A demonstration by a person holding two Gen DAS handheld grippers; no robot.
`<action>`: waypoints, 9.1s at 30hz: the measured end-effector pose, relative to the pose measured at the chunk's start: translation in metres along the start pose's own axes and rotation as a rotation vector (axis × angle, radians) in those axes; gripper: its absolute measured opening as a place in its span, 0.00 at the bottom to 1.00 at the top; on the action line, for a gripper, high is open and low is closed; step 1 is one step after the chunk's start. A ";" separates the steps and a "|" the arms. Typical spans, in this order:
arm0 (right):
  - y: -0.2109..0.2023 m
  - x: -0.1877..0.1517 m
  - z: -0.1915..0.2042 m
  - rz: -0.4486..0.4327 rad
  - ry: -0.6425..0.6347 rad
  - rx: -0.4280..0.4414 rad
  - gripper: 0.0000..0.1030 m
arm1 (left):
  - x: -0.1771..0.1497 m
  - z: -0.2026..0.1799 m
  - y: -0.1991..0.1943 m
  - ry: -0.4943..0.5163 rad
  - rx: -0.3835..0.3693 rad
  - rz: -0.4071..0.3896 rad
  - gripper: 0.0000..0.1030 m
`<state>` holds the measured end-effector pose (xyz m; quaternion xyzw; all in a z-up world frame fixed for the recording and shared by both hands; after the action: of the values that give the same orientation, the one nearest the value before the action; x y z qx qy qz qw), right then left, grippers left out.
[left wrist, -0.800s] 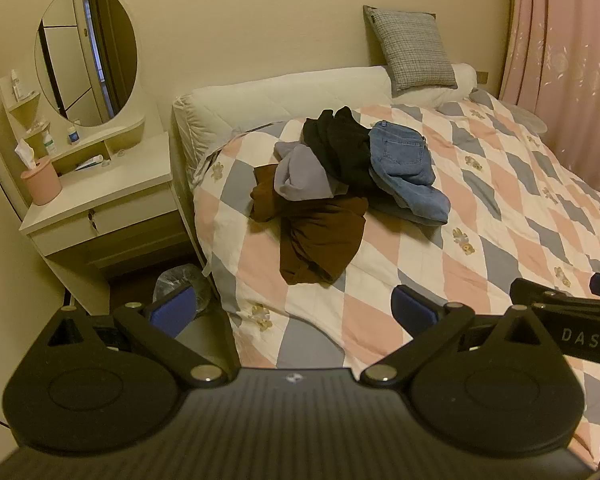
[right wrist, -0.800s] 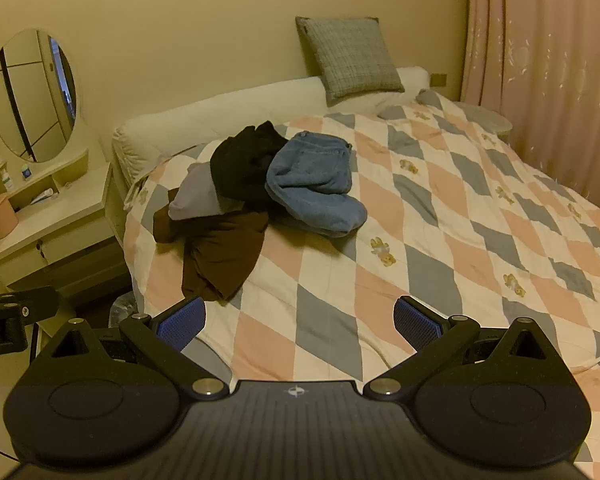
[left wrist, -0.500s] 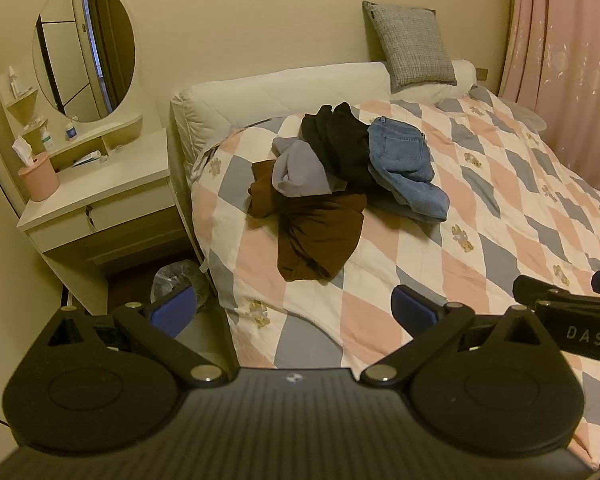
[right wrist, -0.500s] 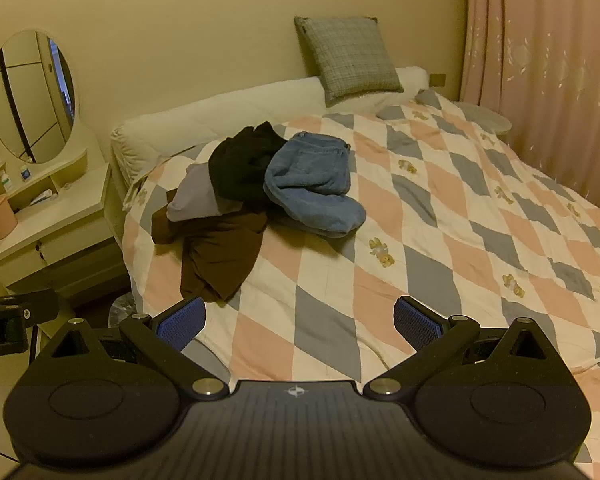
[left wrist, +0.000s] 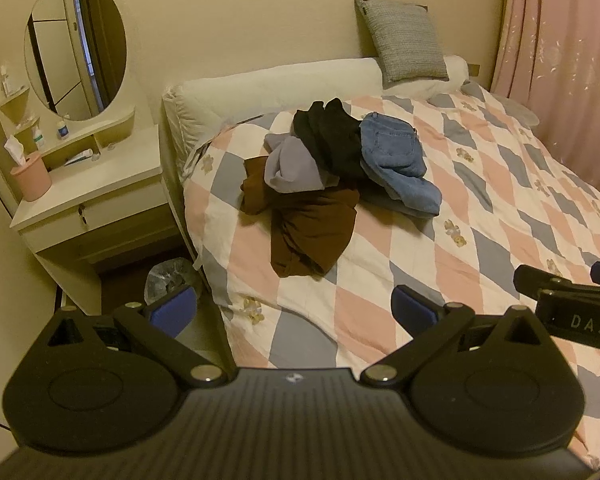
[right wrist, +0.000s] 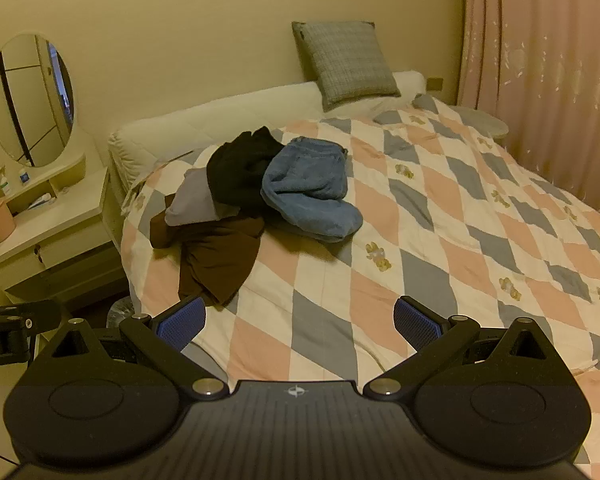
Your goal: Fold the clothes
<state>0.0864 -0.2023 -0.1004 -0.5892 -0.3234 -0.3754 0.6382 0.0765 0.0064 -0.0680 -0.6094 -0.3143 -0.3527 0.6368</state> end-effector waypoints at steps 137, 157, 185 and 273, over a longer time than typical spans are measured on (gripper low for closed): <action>0.463 0.023 -0.147 0.052 1.166 0.036 0.05 | 0.114 -0.188 0.555 0.058 -0.732 0.506 0.78; 0.401 0.034 -0.182 -0.161 1.177 -0.049 0.04 | 0.154 -0.231 0.555 0.142 -0.715 0.349 0.02; -0.209 -0.092 -0.138 -1.029 1.233 -0.459 0.04 | 0.075 -0.419 -0.098 0.935 -1.658 -0.398 0.02; -0.095 -0.368 -0.184 0.321 0.381 0.126 0.53 | -0.213 -0.266 0.132 0.384 -0.474 0.327 0.36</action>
<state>-0.1884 -0.3517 -0.3847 -0.5108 -0.1225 -0.3523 0.7746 0.0605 -0.2434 -0.3342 -0.7050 0.0037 -0.4176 0.5731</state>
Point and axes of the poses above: each gripper's, at about its wrist camera, not at the fingertips, and y roughly the way its jaws point, z to its left, x to its top, the point moved 10 cm from there along y, roughly the way its jaws point, and after that the axes turned 10 degrees about -z, right-handed, at the moved point
